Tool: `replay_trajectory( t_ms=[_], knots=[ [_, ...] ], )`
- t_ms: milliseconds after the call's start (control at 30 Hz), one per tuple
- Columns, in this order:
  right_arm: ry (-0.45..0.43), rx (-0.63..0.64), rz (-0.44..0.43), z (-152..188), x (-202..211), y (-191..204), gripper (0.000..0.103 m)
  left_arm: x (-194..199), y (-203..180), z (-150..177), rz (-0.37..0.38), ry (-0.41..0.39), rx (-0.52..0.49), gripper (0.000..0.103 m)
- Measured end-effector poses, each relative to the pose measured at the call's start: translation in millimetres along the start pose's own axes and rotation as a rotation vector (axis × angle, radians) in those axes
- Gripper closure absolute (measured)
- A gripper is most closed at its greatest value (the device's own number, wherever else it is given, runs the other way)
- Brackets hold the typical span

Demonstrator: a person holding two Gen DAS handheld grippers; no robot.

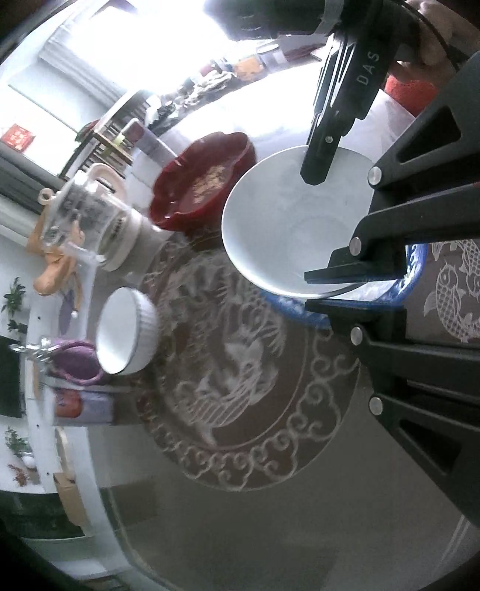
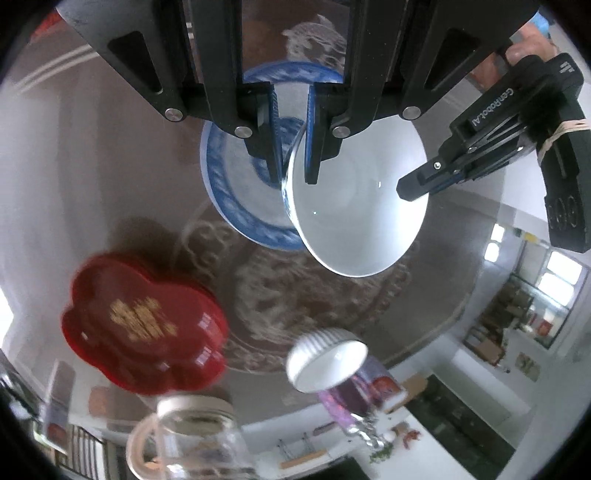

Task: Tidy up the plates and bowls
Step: 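Carry the white bowl with the right gripper onto the blue plate and open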

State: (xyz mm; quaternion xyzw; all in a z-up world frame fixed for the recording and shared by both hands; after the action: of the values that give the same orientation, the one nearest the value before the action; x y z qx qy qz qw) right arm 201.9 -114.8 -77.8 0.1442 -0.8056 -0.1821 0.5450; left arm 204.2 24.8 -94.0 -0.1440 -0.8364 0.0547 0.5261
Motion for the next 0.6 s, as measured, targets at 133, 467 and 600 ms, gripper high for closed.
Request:
replay_trajectory(
  t_ms=[133, 467, 600],
  knots=[
    [0.009, -0.022, 0.013, 6.2, -8.2, -15.0, 0.090, -16.3, -6.5, 8.5, -0.011, 0.026, -0.005, 0.096],
    [0.009, -0.002, 0.021, 14.6, -17.1, -21.5, 0.086, -23.4, -9.4, 12.9, -0.027, 0.023, -0.024, 0.096],
    [-0.031, 0.046, 0.009, 13.5, -9.5, -12.2, 0.054, -16.4, -6.3, 13.3, -0.042, -0.008, -0.022, 0.095]
  ],
)
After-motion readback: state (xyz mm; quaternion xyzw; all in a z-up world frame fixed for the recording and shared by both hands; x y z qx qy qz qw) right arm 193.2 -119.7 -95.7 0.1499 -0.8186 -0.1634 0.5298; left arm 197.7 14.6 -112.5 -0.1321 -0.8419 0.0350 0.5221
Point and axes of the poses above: each gripper's, at about its wrist camera, not at the fingertips, and x roughly against the way its jaws point, y to its left, z to its underside, the point moved 2 cm from there along -x, roughly the way its jaws point, and after that the axes turned 4 degrees about -z, right-handed, at the moved point
